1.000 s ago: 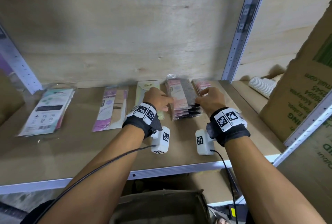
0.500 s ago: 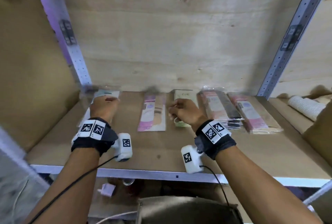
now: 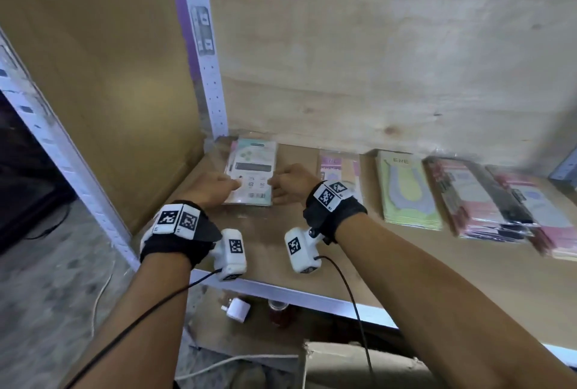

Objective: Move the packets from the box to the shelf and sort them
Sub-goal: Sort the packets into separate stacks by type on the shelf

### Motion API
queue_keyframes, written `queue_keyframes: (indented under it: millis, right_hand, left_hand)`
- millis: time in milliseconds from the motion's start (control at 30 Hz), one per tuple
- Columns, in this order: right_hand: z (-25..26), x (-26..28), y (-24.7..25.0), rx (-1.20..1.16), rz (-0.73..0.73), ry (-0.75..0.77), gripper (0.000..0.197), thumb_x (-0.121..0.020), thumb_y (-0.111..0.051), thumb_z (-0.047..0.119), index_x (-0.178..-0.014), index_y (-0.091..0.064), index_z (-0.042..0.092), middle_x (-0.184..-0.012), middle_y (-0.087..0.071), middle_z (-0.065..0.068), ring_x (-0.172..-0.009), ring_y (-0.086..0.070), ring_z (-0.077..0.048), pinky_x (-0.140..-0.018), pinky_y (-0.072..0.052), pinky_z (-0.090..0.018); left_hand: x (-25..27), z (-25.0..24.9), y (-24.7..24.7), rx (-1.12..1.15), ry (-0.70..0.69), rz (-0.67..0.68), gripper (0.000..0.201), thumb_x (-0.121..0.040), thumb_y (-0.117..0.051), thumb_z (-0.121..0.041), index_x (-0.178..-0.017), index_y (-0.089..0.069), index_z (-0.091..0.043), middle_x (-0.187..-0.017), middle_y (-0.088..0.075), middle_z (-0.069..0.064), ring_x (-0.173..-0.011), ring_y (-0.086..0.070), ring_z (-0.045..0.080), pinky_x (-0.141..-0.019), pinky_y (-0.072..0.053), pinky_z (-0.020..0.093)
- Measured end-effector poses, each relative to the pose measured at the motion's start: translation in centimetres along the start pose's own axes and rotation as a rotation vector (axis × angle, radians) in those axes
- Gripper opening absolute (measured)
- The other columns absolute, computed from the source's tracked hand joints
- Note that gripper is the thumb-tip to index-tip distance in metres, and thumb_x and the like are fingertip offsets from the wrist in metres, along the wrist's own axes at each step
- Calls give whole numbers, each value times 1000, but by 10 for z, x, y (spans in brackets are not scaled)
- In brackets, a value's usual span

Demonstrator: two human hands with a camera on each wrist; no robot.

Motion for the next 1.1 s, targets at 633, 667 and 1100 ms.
queue_keyframes:
  millis: [633, 667, 1100]
  right_hand:
    - [13, 107, 99, 101, -155, 427, 17, -80, -73, -7, -97, -72, -6, -91, -68, -11, -80, -62, -14, -75, -48, -28]
    - [15, 115, 101, 166, -165, 492, 17, -80, -74, -5, -97, -72, -6, -87, -67, -8, -75, -61, -6, -74, -46, -20]
    - [-57, 164, 216, 472, -364, 275, 70, -78, -67, 66, -135, -51, 30, -135, -52, 2, -125, -48, -16, -104, -42, -35]
  left_hand:
    - [42, -79, -42, 853, 53, 225, 75, -74, -76, -60, -115, -56, 0, -101, -70, 21, -94, -74, 35, -80, -62, 47]
    - [46, -88, -46, 936, 46, 241, 79, -74, -78, -56, -119, -52, 2, -109, -67, 25, -100, -73, 37, -81, -62, 48]
    - [67, -149, -143, 832, -11, 362, 12, -102, -53, -17, -107, -61, -10, -103, -74, 12, -89, -71, 20, -72, -61, 31]
Point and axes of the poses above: each hand's wrist, its own x-axis away from the middle knuckle, its own y-axis out of the back of the hand, z = x × y, the point moved 4 cm from there along -x, towards the middle knuckle
